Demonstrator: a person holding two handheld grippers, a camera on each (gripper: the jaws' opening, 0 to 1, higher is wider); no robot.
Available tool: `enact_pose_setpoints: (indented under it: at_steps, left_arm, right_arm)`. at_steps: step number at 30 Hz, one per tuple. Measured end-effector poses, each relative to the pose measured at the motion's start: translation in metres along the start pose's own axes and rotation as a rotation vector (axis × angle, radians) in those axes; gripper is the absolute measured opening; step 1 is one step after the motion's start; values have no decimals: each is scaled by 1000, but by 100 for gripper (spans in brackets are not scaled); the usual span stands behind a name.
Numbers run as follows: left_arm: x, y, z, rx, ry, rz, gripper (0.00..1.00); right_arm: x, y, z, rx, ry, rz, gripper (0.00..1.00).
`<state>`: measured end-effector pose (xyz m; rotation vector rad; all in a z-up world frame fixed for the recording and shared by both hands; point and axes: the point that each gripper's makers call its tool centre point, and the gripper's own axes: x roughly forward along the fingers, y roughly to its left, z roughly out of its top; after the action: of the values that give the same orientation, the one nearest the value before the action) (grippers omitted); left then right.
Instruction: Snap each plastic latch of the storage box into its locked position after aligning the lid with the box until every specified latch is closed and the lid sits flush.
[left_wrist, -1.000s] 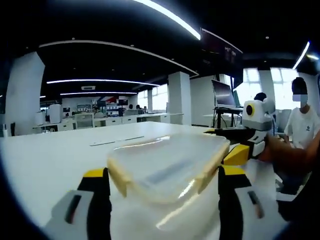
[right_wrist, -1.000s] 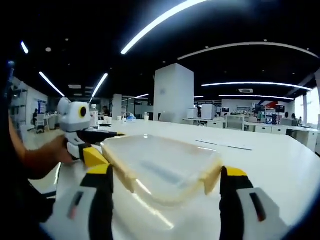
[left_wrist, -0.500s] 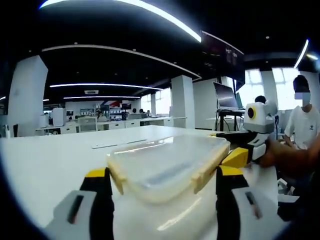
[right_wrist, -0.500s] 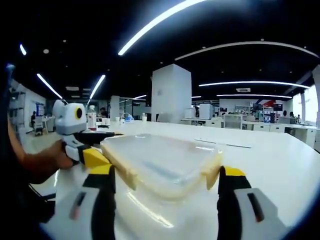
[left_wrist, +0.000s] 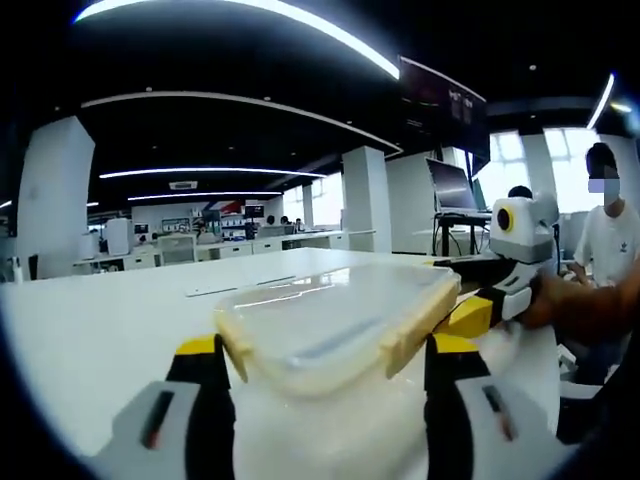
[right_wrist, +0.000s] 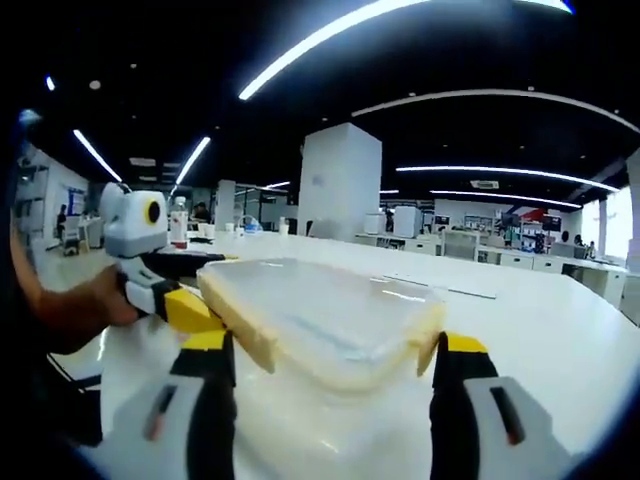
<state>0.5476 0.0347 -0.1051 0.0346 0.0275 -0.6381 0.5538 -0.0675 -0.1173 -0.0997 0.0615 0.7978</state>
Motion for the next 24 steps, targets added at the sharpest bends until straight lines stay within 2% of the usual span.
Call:
enact_pose_setpoints:
  at_steps: [4,5,6,7,8,10,15,17,18,19,24]
  left_arm:
    - [1,-1,-1,-1,3,1,73]
    - [2,-3,0,-10,-3,-20,71]
    - [-1,-5,-5,-63,25,-21,72]
    - [-2,-3,-4,-26,9,-19,73]
    - [-2,-5,-2,-25,3,-25,73]
    - [-2,-8,-4,-41,14,-2,72]
    - [-4,-16,-6,-41,8,-11,71]
    - [-2,-14,-7,-50,21,-5,71]
    - [-2,-12,-8,-55,23,2,71]
    - [-3,-12,-7,-53,21,-1,71]
    - [-2,-6,-7,-48,21,1,72]
  right_arm:
    - [0,1,-1,1,6,-1,77]
    - [0,2,-2,7,9,1,77]
    - [1,2,-4,20,17,2,78]
    - [2,1,-5,14,17,4,79]
    - [3,0,-5,13,16,4,79]
    - [5,-1,-4,14,14,0,78]
    - [6,-3,-3,17,14,1,76]
    - [6,-2,-4,23,19,0,74]
    - [8,2,-5,123,13,6,71]
    - [5,-1,-6,52,23,11,71]
    - [4,-2,-7,44,21,10,72]
